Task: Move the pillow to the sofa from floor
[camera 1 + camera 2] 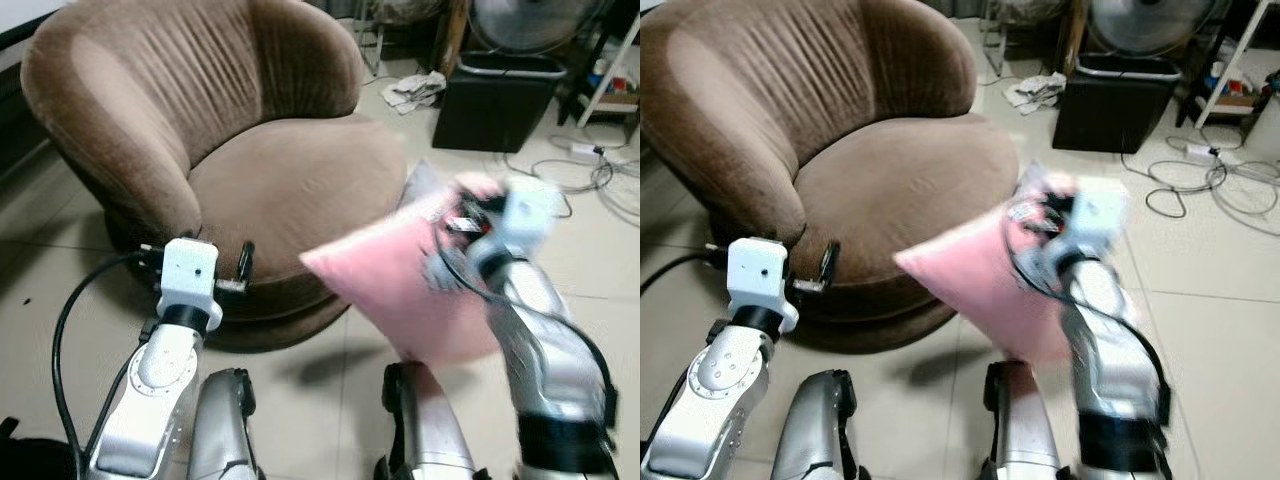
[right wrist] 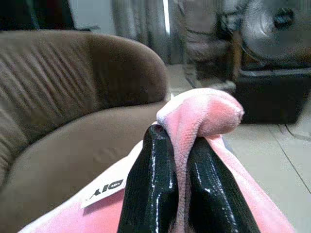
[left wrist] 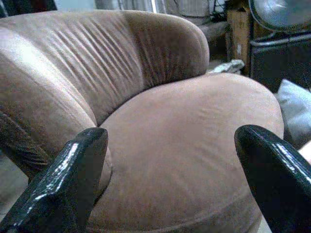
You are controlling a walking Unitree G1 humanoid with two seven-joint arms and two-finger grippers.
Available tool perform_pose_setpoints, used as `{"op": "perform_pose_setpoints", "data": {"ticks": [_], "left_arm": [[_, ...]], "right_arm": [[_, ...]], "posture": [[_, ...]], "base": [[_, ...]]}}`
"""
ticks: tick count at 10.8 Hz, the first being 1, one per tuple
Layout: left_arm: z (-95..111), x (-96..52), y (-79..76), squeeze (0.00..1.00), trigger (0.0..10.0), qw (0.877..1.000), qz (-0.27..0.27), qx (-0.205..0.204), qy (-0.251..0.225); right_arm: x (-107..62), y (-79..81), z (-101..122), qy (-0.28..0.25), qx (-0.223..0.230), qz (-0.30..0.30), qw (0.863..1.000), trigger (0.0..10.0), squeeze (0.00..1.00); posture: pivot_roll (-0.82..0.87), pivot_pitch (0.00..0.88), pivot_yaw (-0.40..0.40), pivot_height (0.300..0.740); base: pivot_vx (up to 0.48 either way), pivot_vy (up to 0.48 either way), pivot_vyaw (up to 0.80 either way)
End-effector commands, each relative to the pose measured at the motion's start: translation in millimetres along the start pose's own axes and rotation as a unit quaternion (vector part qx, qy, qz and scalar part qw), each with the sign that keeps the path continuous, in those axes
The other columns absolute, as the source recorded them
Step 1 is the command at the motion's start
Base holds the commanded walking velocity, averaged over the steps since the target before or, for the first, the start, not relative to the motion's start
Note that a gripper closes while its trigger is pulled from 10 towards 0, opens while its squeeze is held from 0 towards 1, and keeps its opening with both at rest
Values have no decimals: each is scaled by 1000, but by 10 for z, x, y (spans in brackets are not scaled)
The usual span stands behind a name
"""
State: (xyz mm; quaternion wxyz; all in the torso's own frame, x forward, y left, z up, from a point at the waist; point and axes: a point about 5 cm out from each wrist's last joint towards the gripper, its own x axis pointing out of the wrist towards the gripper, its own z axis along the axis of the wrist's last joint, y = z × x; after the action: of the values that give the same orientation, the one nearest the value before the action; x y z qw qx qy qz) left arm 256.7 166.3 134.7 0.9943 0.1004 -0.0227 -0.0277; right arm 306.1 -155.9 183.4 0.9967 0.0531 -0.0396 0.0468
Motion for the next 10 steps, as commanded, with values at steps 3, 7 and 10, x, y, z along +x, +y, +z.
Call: {"op": "perform_pose_setpoints", "data": {"ticks": [3,7,10], "left_arm": [[134,-42,64,0,10000,999,23,1,-23],[179,-43,34,0,10000,999,10,0,-30],[147,-13,1,0,10000,1000,2,-8,-19]], "right_arm": [[59,131,191,-27,7,30,999,10000,0],[67,156,133,-13,18,30,999,10000,0],[48,54,109,-8,14,0,1000,10000,0]], "posture": [[63,0,-51,595],[72,0,-52,640],[46,0,-20,675]], "base": [[0,0,0],[0,0,0],[0,0,0]]}}
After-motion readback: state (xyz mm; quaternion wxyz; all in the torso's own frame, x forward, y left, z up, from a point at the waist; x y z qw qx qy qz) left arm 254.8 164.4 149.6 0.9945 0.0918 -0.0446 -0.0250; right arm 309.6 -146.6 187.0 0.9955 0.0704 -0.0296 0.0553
